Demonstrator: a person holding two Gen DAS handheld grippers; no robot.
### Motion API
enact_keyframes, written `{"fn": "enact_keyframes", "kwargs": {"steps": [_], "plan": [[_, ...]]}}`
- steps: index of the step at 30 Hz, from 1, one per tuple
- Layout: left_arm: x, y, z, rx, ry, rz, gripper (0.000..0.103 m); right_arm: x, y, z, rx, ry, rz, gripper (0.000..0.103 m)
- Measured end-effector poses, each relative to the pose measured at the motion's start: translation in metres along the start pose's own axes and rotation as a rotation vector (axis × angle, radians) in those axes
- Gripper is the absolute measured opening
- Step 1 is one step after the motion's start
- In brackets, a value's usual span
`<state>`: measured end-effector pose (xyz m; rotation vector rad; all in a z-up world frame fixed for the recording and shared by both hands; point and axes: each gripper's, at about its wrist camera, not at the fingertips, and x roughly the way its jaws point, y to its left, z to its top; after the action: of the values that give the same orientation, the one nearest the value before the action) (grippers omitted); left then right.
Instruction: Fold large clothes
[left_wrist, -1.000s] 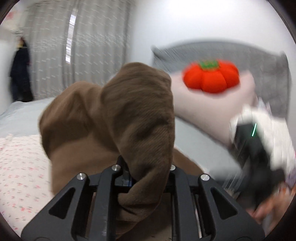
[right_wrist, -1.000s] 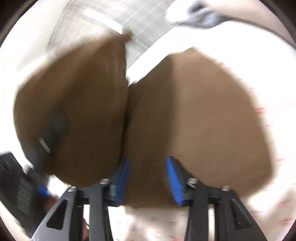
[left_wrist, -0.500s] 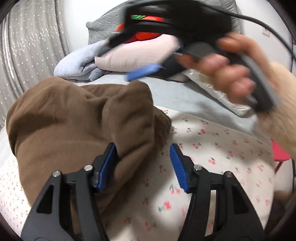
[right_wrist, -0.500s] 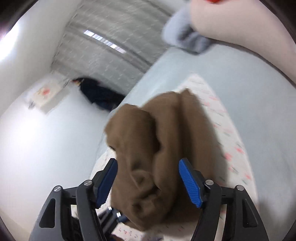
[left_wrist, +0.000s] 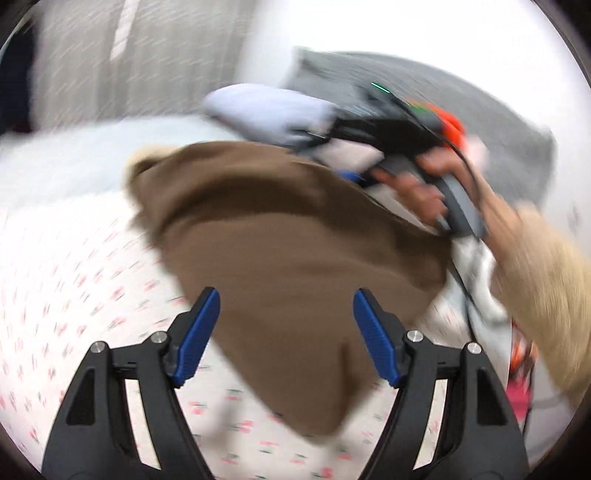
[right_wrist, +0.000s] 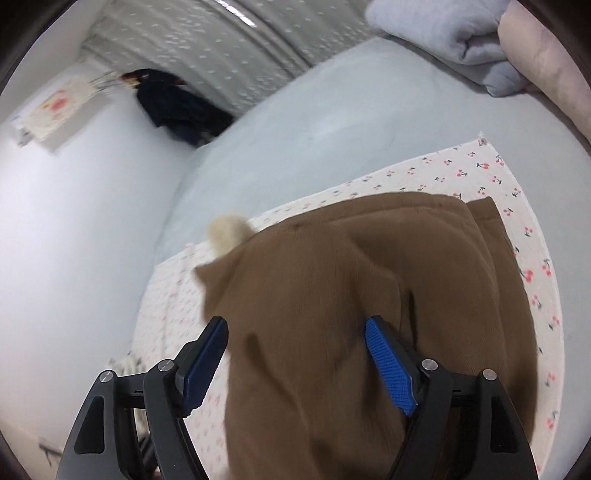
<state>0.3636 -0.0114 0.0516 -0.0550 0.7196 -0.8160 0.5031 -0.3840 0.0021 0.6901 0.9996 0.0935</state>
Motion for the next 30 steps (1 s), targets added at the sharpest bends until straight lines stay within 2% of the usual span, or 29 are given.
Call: {"fn": "enact_keyframes", "kwargs": {"steps": [1, 2, 3, 4, 5, 8, 10, 12, 14, 15, 17, 19, 20, 21, 23, 25, 27, 29, 30], "plan": [[0.003, 0.018, 0.002, -0.062, -0.006, 0.005, 0.075, 0.009, 0.0, 0.003, 0.012, -0.003, -0.021, 0.079], [0.008, 0.032, 0.004, -0.105, -0.01, 0.022, 0.075, 0.015, 0.002, 0.004, 0.011, -0.006, -0.033, 0.07], [0.011, 0.038, 0.006, -0.125, -0.013, 0.037, 0.075, 0.019, 0.007, 0.004, -0.006, -0.011, -0.047, 0.032], [0.014, 0.046, 0.008, -0.143, -0.018, 0.049, 0.075, 0.022, 0.013, 0.005, -0.033, -0.006, -0.049, 0.008], [0.017, 0.049, 0.011, -0.156, -0.024, 0.049, 0.075, 0.019, 0.018, 0.005, -0.04, -0.013, -0.014, 0.008], [0.025, 0.053, 0.011, -0.191, -0.032, 0.024, 0.075, -0.024, 0.031, 0.008, -0.122, -0.176, 0.031, 0.006], [0.028, 0.052, 0.006, -0.23, -0.03, -0.031, 0.075, -0.058, -0.004, 0.011, -0.026, -0.268, 0.045, 0.005], [0.04, 0.048, -0.001, -0.272, -0.001, -0.116, 0.075, -0.07, -0.051, 0.01, 0.08, -0.312, -0.034, 0.0], [0.059, 0.042, -0.009, -0.321, 0.05, -0.188, 0.082, -0.069, -0.106, -0.002, 0.172, -0.296, -0.209, 0.0], [0.07, 0.038, -0.011, -0.337, 0.074, -0.181, 0.088, -0.066, -0.127, -0.01, 0.204, -0.265, -0.209, 0.002], [0.08, 0.027, -0.011, -0.304, 0.066, -0.119, 0.1, -0.07, -0.158, -0.034, 0.231, -0.217, -0.077, 0.006], [0.083, 0.016, -0.013, -0.258, 0.076, -0.072, 0.101, -0.075, -0.163, -0.051, 0.189, -0.169, -0.02, 0.025], [0.084, 0.014, -0.012, -0.253, 0.088, -0.061, 0.101, -0.075, -0.167, -0.056, 0.175, -0.141, 0.006, 0.062], [0.086, 0.016, -0.013, -0.267, 0.112, -0.061, 0.101, -0.076, -0.165, -0.063, 0.166, -0.117, 0.027, 0.09], [0.089, 0.027, -0.018, -0.343, 0.165, -0.093, 0.101, -0.08, -0.169, -0.077, 0.162, -0.091, 0.078, 0.091], [0.092, 0.04, -0.024, -0.461, 0.213, -0.162, 0.101, -0.077, -0.174, -0.09, 0.217, -0.028, 0.138, 0.091], [0.106, 0.05, -0.036, -0.598, 0.257, -0.263, 0.101, -0.07, -0.175, -0.099, 0.245, 0.009, 0.145, 0.091], [0.115, 0.049, -0.038, -0.622, 0.254, -0.296, 0.095, -0.057, -0.173, -0.11, 0.257, 0.061, 0.118, 0.091], [0.117, 0.043, -0.036, -0.61, 0.262, -0.266, 0.091, -0.045, -0.173, -0.112, 0.265, 0.089, 0.123, 0.091]]}}
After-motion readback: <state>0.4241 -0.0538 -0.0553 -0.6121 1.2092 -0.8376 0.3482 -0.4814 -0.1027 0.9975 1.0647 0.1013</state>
